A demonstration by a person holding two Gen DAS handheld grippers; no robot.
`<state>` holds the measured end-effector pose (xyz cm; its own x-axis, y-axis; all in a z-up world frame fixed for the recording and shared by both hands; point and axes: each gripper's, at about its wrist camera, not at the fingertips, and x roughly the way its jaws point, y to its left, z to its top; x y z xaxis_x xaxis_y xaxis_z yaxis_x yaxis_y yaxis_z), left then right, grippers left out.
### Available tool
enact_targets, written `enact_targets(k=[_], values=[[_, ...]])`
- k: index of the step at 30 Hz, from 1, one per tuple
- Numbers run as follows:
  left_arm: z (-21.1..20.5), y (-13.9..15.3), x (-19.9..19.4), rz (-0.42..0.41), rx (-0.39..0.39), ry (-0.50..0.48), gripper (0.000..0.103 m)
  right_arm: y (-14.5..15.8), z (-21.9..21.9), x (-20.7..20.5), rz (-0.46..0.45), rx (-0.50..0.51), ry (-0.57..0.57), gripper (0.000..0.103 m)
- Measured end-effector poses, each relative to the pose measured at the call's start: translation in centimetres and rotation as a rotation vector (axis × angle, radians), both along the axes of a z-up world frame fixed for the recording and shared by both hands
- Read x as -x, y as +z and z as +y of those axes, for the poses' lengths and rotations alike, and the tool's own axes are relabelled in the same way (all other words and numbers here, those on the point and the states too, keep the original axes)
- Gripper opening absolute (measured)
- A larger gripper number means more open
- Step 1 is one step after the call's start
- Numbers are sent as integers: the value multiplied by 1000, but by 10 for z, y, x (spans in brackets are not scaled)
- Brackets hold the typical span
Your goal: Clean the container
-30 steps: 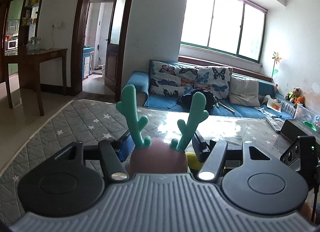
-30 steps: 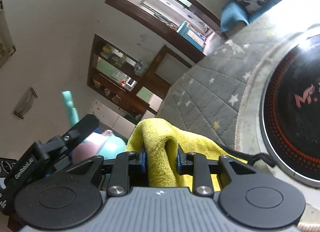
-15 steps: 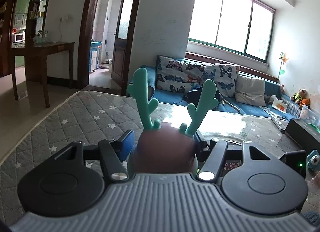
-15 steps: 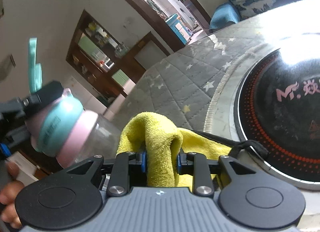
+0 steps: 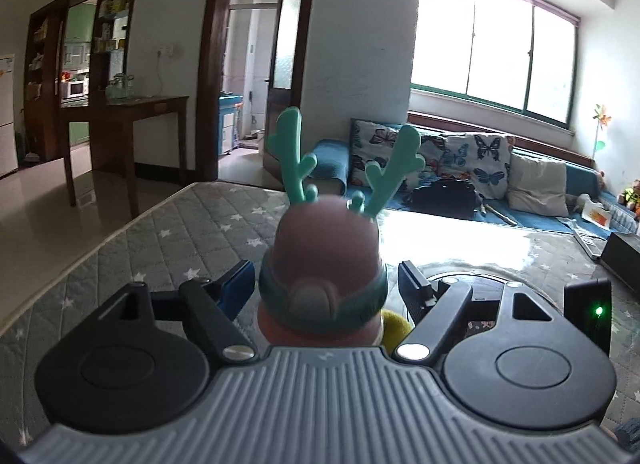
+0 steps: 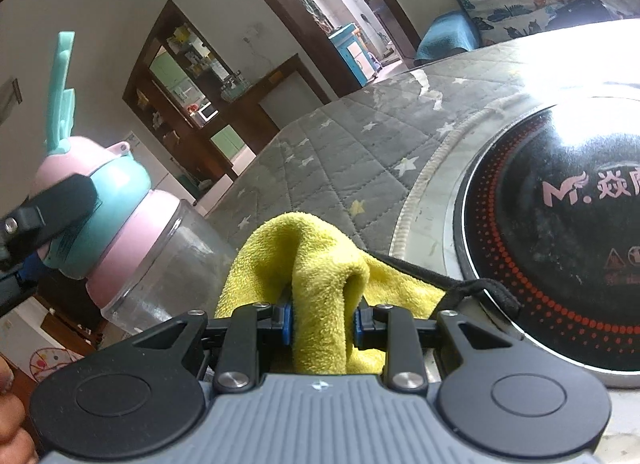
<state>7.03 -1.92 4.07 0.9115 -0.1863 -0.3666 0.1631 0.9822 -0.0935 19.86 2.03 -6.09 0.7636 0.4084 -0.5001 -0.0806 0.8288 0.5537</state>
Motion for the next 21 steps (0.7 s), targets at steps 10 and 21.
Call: enact_targets(k=[10,21], values=[[14,-4,-9,33,15,-9,76,1,10,25,-32,54,64,25],[36,-2,-1,5,-46,-45,76,10,37,57,-45,87,164,23]])
